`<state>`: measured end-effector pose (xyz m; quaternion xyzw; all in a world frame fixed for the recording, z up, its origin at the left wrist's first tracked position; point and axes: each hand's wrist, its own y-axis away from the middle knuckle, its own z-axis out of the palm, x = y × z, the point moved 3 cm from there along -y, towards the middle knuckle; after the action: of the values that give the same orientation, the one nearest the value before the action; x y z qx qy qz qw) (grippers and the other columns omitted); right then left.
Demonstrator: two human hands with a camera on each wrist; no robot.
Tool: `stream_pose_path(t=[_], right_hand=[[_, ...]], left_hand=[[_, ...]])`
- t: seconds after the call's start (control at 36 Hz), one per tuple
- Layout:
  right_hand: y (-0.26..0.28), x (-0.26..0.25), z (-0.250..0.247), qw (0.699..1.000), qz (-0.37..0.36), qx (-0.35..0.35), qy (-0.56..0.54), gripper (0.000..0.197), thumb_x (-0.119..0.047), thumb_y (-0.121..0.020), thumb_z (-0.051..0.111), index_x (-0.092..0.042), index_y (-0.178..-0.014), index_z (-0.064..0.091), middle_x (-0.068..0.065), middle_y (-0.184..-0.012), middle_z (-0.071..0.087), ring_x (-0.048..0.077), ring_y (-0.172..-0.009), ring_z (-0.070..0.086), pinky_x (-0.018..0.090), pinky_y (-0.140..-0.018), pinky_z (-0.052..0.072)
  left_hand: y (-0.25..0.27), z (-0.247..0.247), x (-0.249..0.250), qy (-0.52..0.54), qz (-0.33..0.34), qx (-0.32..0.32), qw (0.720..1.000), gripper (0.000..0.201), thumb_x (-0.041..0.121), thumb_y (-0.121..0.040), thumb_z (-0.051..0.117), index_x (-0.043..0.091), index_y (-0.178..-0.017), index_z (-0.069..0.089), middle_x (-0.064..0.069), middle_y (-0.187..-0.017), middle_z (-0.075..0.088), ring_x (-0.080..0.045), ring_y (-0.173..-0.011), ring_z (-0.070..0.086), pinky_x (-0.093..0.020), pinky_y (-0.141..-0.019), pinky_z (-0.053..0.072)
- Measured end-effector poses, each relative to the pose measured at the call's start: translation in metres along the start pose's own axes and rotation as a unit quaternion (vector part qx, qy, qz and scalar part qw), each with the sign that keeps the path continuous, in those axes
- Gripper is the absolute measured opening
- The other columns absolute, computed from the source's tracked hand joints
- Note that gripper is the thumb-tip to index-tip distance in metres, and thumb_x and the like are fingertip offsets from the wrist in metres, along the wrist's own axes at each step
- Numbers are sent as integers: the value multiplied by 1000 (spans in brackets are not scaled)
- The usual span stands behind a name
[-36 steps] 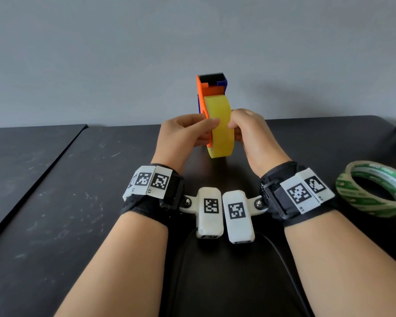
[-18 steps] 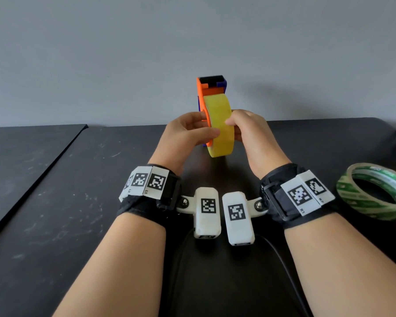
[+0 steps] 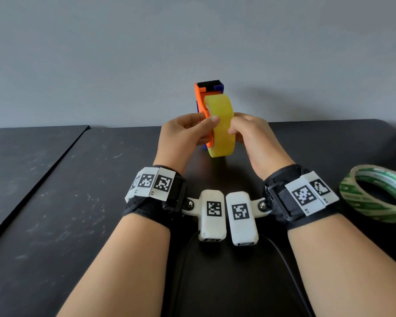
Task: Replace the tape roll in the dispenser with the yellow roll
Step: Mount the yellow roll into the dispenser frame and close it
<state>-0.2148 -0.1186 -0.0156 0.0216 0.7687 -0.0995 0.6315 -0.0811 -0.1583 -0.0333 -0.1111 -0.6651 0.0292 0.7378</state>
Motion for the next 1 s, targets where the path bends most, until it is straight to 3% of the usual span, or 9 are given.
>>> stream_pose_path(t=[0.17,0.28,0.39,0.53,0.61,0.75,0.86,0.94,1.0], right_hand=[[-3,5,-1,1000,-5,3,0,11,-14,-87,50,-7,-84,57,15,-92,60,22,-86,58,33,-79,46],[-6,6,-1,1000,-4,9,-3,13,-13,-91,48,-7,-83,56,11,-88,59,16,-78,57,24,-71,45],[-8,8,-1,1000,12,18,-10,14,-17,-89,50,-9,-85,59,14,-93,58,21,-85,56,32,-78,44],[-5,4,-1,999,25,27,-26,28,-30,-73,51,-4,-83,55,12,-88,50,25,-82,50,38,-77,38],[-2,2,0,999,14,15,-29,18,-24,-76,49,-7,-81,54,13,-85,49,24,-81,48,37,-75,37],[-4,4,0,1000,0,0,-20,25,-19,-74,50,2,-84,57,20,-88,56,23,-81,55,37,-78,44],[-4,5,2,1000,0,-15,-7,48,-21,-67,50,11,-102,58,34,-111,59,45,-104,57,56,-99,45],[-2,4,3,1000,5,-16,-9,51,-20,-66,51,12,-104,56,36,-112,57,38,-94,59,58,-97,46],[-2,3,2,1000,8,-3,-12,49,-20,-66,51,14,-100,55,37,-106,57,28,-86,55,48,-83,48]], left_hand=[[-1,0,-1,-7,-6,-9,1000,29,24,-86,72,5,-108,71,-13,-96,74,-15,-79,70,-25,-76,58],[-3,0,-2,-6,-26,-47,999,46,19,-79,73,4,-122,64,-17,-107,73,-29,-96,71,-36,-89,57],[-3,2,-3,-10,-27,-65,997,47,4,-81,71,2,-127,60,-15,-102,73,-26,-95,71,-37,-93,55],[-1,3,-3,-6,-17,-58,998,42,6,-82,72,3,-124,63,-6,-90,75,-16,-85,72,-28,-85,57],[-2,4,-3,-8,-14,-51,999,41,11,-83,73,4,-122,65,-16,-101,74,-25,-93,71,-37,-92,56],[-3,2,-3,-5,-9,-40,999,37,18,-86,71,2,-119,67,-16,-105,74,-32,-100,70,-43,-94,55],[-4,2,-3,-5,-4,-41,999,42,26,-84,70,2,-118,68,-15,-105,74,-35,-103,69,-44,-94,55],[-3,3,-2,-4,-3,-40,999,46,31,-82,69,2,-118,68,-15,-105,75,-35,-102,70,-41,-93,56],[-3,3,-3,-8,-4,-42,999,43,30,-85,68,3,-118,68,-14,-104,75,-30,-96,71,-39,-91,56]])
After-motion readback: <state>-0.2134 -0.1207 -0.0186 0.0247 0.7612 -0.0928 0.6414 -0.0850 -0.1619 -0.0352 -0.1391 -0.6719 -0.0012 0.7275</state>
